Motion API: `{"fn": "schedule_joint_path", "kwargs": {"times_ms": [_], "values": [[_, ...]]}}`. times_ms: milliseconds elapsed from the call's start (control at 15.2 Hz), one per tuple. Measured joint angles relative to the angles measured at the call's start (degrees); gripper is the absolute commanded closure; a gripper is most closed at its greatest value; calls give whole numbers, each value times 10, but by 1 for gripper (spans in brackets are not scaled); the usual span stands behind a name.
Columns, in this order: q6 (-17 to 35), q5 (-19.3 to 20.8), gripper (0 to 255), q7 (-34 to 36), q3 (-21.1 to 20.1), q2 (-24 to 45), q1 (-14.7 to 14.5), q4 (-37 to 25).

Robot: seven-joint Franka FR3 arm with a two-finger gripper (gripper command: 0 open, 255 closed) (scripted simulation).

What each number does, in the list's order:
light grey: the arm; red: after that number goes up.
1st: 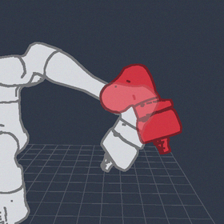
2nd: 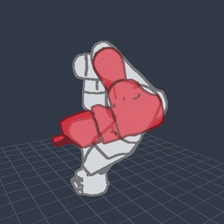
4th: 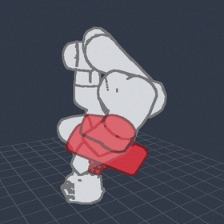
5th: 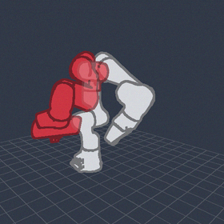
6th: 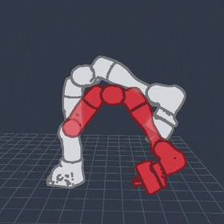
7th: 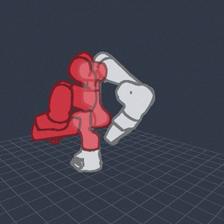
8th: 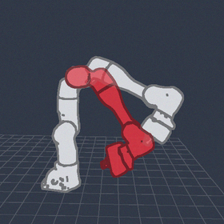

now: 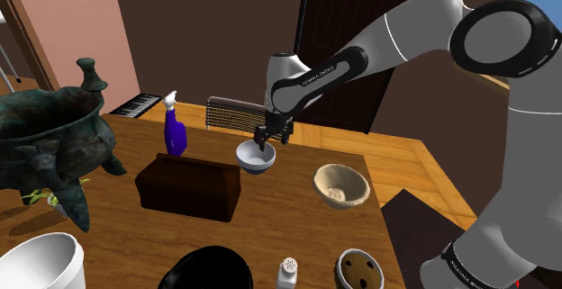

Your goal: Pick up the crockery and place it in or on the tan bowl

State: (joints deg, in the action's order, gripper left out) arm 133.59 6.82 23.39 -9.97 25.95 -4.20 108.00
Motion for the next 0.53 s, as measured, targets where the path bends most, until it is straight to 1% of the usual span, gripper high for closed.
{"fn": "schedule_joint_path", "kwargs": {"times_ms": [66, 132, 528], "values": [[0, 0, 0, 0, 0, 0, 0, 0], [0, 0, 255, 0, 0, 0, 0, 0], [0, 0, 255, 0, 0, 0, 0, 0]]}}
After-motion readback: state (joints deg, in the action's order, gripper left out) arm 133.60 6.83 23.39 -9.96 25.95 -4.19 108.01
